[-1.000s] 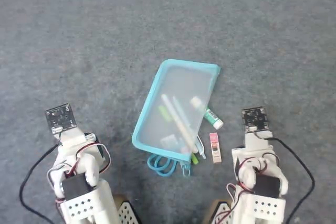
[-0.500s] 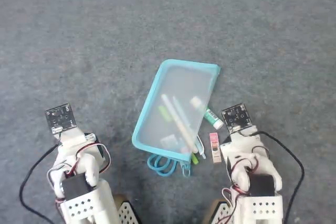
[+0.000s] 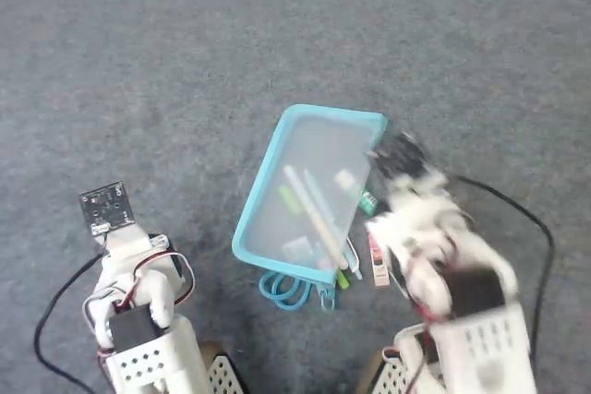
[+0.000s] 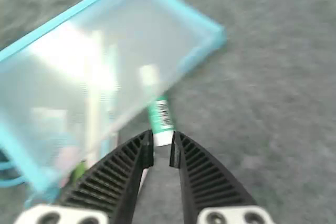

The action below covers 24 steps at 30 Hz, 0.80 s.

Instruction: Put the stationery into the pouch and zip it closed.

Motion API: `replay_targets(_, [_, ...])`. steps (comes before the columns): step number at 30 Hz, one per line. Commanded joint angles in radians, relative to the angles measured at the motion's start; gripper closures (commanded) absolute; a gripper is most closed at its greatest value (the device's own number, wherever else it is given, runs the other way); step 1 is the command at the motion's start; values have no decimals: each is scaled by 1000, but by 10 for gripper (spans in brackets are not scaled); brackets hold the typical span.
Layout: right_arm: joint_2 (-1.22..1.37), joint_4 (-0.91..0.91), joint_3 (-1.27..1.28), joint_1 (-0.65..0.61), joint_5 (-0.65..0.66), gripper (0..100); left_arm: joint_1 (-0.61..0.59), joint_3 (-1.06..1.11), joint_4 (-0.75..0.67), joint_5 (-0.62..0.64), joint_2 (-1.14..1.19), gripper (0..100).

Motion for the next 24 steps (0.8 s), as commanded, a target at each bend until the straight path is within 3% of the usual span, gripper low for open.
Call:
replay_targets(1, [234,8,-104,-124,-26,920,-6,-5,8,-3,-17,988])
replay_targets(6, [298,-1,-58,-179,-18,920,-6,-5,8,-3,-17,988])
replay_targets(13, [300,44,-25,-483,11,857,-6,-5,8,-3,-17,988])
replay_targets(19, [303,53,44,-515,68,749,-6,-5,8,-3,-17,988])
replay_targets(24, [306,8,117,-515,98,738,-6,-5,8,-3,-17,988])
